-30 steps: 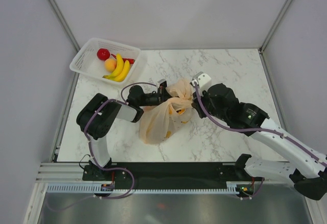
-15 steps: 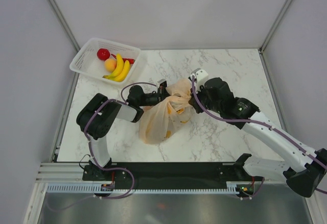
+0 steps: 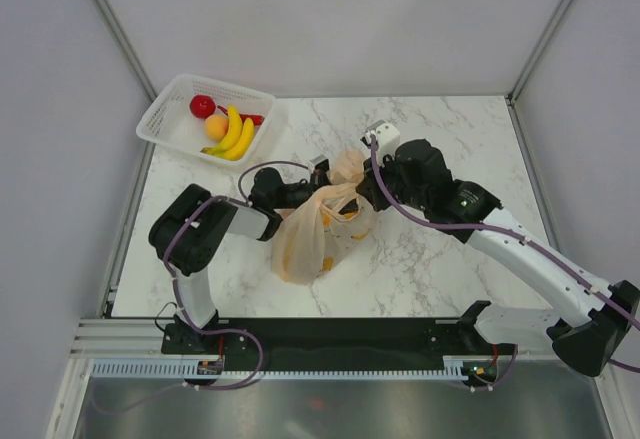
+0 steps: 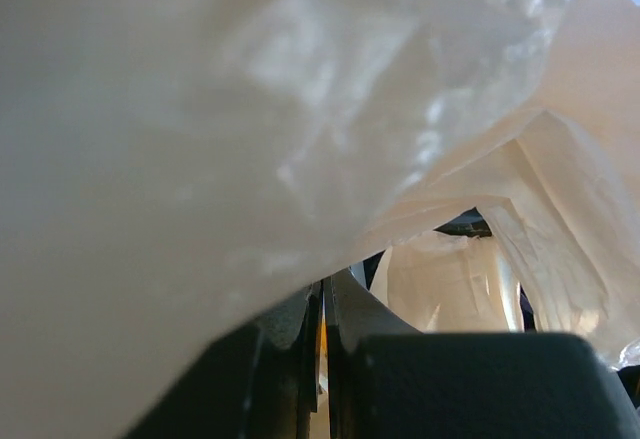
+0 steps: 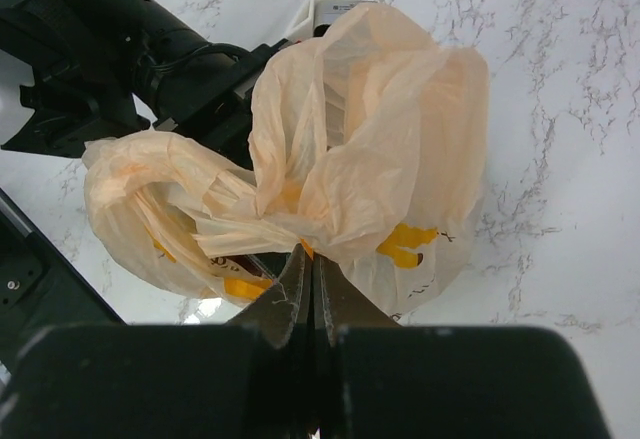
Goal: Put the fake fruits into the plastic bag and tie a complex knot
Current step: Tie the plastic bag at the center of the board.
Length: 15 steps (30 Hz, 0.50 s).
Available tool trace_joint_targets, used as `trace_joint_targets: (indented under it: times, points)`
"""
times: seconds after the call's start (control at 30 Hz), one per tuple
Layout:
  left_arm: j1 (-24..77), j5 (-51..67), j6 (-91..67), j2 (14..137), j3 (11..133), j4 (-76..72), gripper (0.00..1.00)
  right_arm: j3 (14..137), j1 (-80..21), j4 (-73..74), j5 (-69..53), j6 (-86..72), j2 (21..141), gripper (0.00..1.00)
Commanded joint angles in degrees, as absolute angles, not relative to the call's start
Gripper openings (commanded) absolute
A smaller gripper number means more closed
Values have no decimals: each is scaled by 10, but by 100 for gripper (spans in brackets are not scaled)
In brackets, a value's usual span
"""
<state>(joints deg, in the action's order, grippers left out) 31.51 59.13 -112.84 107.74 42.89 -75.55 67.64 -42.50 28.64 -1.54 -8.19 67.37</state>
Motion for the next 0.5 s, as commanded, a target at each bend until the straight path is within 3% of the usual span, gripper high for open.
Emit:
trace_joint_targets:
  times: [0.0,0.47]
  points:
    - [320,610,-1121,1040,439,-935,8,687,-420,257,-11,-93,676,0]
    - [327,617,-1120,1017,446,-934,8,651,-384,243,-11,-105,663,0]
